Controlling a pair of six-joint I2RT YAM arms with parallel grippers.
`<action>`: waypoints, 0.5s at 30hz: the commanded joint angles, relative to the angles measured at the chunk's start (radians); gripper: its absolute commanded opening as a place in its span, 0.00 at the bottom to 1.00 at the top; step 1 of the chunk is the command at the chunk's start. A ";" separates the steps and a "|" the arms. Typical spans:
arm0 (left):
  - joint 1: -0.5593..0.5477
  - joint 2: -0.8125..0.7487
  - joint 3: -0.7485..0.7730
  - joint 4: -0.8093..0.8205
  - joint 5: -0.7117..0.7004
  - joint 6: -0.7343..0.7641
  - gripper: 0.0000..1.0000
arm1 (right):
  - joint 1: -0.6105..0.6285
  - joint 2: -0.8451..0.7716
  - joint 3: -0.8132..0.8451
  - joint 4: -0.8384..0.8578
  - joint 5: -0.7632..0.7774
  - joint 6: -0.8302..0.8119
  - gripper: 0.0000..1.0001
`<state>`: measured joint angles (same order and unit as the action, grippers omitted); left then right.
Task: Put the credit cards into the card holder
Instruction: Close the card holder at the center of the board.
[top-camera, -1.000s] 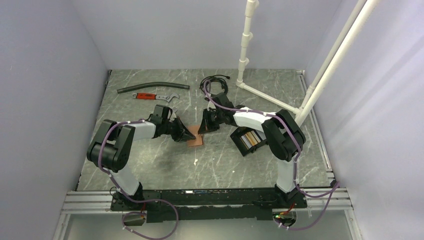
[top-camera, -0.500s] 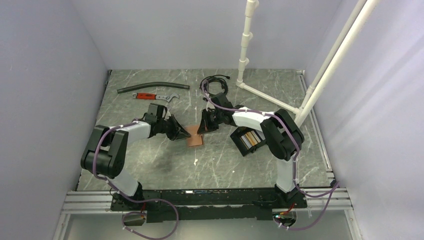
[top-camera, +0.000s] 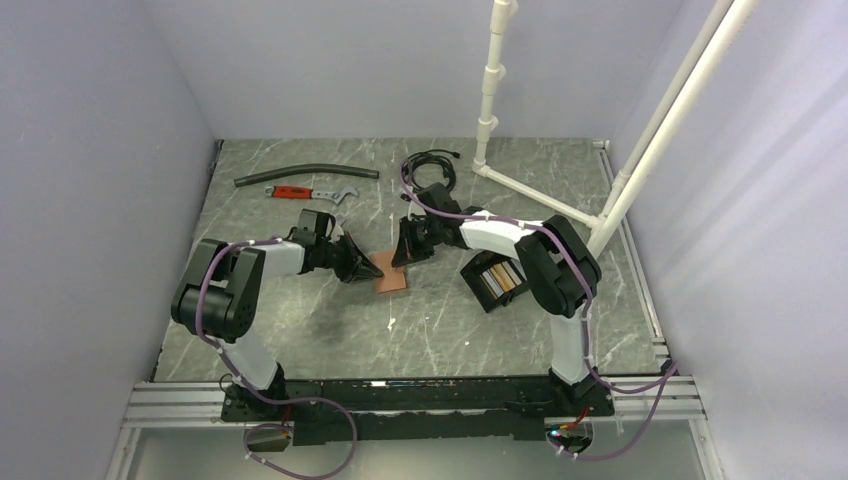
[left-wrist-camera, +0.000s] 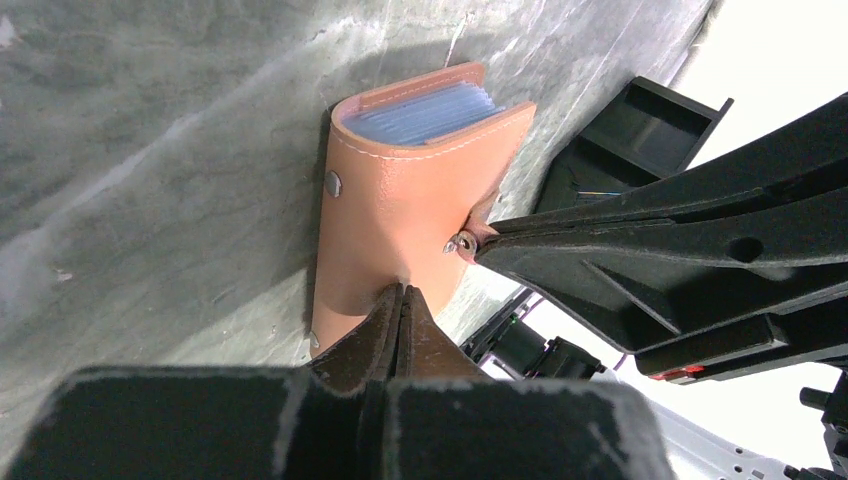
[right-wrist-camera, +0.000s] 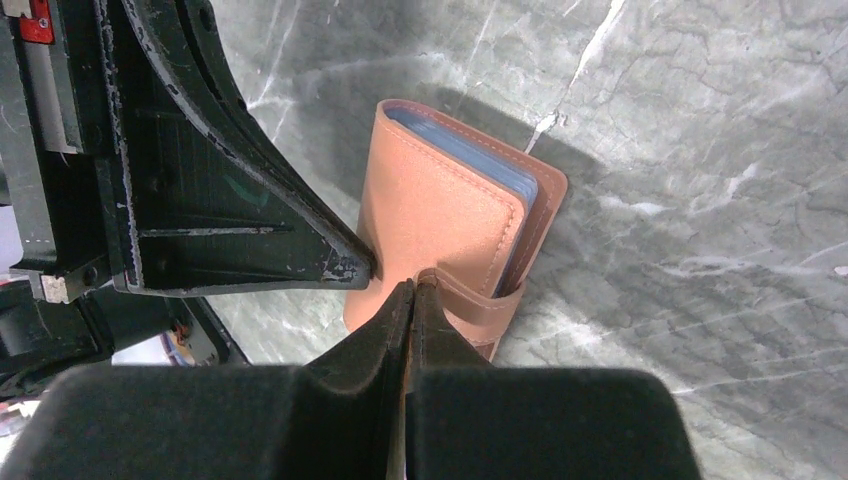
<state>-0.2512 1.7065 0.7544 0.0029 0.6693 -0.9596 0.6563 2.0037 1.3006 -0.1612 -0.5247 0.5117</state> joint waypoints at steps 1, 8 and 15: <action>-0.011 0.026 0.000 0.018 -0.046 0.019 0.00 | 0.021 0.020 0.043 0.011 -0.009 -0.022 0.00; -0.011 0.024 0.000 0.017 -0.048 0.019 0.00 | 0.031 0.037 0.063 -0.041 -0.024 -0.073 0.00; -0.011 0.031 0.010 0.013 -0.047 0.021 0.00 | 0.047 0.055 0.085 -0.112 -0.026 -0.158 0.00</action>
<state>-0.2512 1.7065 0.7544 0.0036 0.6689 -0.9588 0.6621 2.0281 1.3552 -0.2253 -0.5354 0.4290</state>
